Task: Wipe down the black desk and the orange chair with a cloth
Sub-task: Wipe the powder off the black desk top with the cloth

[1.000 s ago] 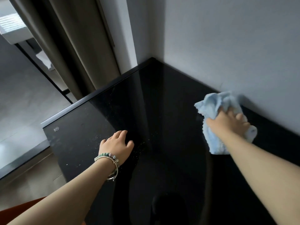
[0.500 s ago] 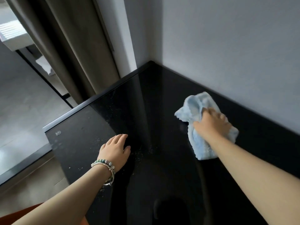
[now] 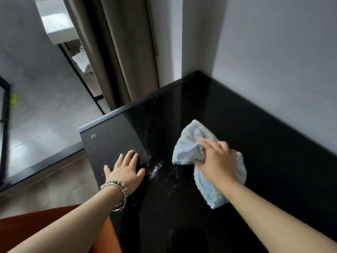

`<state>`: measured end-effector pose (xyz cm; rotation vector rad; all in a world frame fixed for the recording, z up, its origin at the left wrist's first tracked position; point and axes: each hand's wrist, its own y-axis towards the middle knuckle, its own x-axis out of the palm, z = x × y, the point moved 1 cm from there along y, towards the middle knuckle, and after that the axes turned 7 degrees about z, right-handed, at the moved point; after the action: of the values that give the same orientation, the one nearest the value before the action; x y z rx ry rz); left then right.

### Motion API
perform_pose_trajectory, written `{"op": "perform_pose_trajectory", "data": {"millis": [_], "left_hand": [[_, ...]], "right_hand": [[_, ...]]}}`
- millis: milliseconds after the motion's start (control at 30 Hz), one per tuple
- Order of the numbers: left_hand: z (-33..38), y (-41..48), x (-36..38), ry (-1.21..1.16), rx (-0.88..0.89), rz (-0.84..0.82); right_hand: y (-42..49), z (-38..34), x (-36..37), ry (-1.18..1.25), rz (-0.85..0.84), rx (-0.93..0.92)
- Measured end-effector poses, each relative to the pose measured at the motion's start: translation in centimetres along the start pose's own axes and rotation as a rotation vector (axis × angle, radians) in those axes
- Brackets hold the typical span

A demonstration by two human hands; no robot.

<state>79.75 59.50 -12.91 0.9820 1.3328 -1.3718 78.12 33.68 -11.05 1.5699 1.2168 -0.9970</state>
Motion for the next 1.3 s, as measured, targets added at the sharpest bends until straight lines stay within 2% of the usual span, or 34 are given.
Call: {"op": "perform_pose_trajectory", "data": {"millis": [100, 167, 233, 367, 433, 533, 600, 667, 733, 833, 900, 967, 1033, 1100, 1133, 1200, 1300], "left_hand": [[-0.3, 0.5, -0.6, -0.015, 0.008, -0.022], [-0.5, 0.6, -0.7, -0.045, 0.002, -0.019], [-0.6, 0.7, -0.8, -0.058, 0.008, 0.009], [-0.9, 0.7, -0.1, -0.065, 0.020, 0.039], [-1.0, 0.6, 0.4, -0.042, 0.029, 0.037], [-1.0, 0.7, 0.6, -0.021, 0.044, 0.046], [-1.0, 0.7, 0.4, -0.018, 0.055, 0.055], [-1.1, 0.8, 0.1, -0.015, 0.065, 0.077], [-1.2, 1.1, -0.3, -0.009, 0.087, 0.125], [-1.7, 1.5, -0.7, -0.064, 0.087, 0.222], [-2.3, 2.0, -0.7, -0.097, 0.066, 0.259], [-3.0, 2.6, -0.4, -0.107, 0.047, 0.261], [-3.8, 3.6, -0.4, -0.072, 0.040, 0.250], [-4.6, 5.1, -0.6, -0.049, 0.012, 0.246], [-5.1, 5.9, -0.7, -0.050, -0.014, 0.244], [-6.2, 7.4, -1.0, -0.069, -0.076, 0.223], [-7.0, 8.5, -0.5, -0.078, -0.129, 0.180]], "right_hand": [[3.5, 3.3, -1.3, -0.139, -0.055, 0.314], [3.5, 2.4, -0.6, -0.185, -0.063, 0.386], [2.3, -0.4, 0.5, -0.184, -0.055, 0.306], [-1.6, -5.7, 2.8, 0.065, -0.090, -0.160], [-0.8, -5.4, 2.4, 0.128, -0.080, -0.232], [4.1, -0.8, 1.1, -0.022, 0.009, 0.049], [6.5, 1.7, 0.1, -0.148, -0.069, 0.255], [6.9, 1.3, 0.6, -0.208, -0.110, 0.312], [5.9, -1.3, 1.6, -0.203, -0.079, 0.216], [3.0, -5.8, 3.4, -0.072, -0.039, -0.115], [2.0, -7.3, 3.6, 0.054, -0.089, -0.286], [3.5, -6.5, 3.3, 0.097, -0.079, -0.286], [6.2, -4.1, 2.7, 0.001, -0.012, -0.101], [8.2, -2.1, 2.1, -0.154, -0.048, 0.104], [8.5, -2.2, 2.3, -0.212, -0.070, 0.132], [7.6, -4.2, 3.2, -0.208, -0.086, 0.027], [5.9, -7.8, 4.0, 0.033, -0.111, -0.323]]}}
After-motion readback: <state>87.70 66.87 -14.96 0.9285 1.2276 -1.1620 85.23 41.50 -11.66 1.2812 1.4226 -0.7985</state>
